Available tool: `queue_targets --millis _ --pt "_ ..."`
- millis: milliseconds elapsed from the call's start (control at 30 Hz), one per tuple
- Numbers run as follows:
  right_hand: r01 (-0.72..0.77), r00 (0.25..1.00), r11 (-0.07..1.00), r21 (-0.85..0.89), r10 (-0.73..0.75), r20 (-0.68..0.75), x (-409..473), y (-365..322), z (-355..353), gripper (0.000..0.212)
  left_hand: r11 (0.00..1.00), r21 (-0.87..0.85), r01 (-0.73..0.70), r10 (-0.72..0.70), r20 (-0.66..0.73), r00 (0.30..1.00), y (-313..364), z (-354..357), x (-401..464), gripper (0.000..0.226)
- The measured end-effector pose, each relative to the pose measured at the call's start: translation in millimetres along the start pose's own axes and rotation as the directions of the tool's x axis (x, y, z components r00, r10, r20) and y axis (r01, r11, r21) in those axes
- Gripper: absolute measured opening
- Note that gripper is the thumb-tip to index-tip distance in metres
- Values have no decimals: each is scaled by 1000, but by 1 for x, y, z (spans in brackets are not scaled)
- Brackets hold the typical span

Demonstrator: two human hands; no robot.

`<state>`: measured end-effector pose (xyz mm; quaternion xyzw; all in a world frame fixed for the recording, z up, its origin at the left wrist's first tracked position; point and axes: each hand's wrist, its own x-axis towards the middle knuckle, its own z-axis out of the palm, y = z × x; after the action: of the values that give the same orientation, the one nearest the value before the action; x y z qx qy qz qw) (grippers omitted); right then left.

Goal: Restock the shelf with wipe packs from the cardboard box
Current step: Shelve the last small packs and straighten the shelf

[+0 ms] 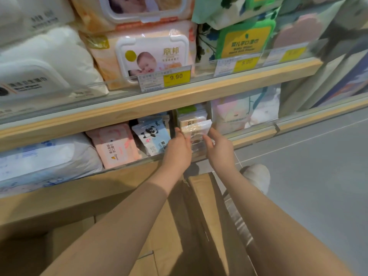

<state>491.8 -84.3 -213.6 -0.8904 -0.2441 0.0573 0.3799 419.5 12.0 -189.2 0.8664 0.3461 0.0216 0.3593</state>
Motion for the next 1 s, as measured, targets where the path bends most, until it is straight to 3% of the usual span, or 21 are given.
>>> queue_targets --millis 100,233,433,667,767,1000 --pt "-39 999 998 -38 39 -11 11 -1 12 30 997 -22 77 -79 -91 993 3 9 15 37" --pt "-164 984 976 -143 152 -91 28 -5 19 40 991 -63 120 -130 -189 973 10 18 31 41" --pt "-229 973 949 -218 217 -79 32 -5 17 42 988 -133 74 -97 -174 980 7 24 38 41" --pt "-104 994 994 -18 104 -24 17 -8 4 29 966 -227 121 -151 -117 982 6 6 20 29" --pt "-69 997 994 89 66 44 9 -8 -2 20 953 -286 95 -124 -82 989 5 -8 6 37" --pt "-217 952 953 213 158 262 29 -18 -5 19 966 -224 127 -132 -9 991 13 1 23 27"
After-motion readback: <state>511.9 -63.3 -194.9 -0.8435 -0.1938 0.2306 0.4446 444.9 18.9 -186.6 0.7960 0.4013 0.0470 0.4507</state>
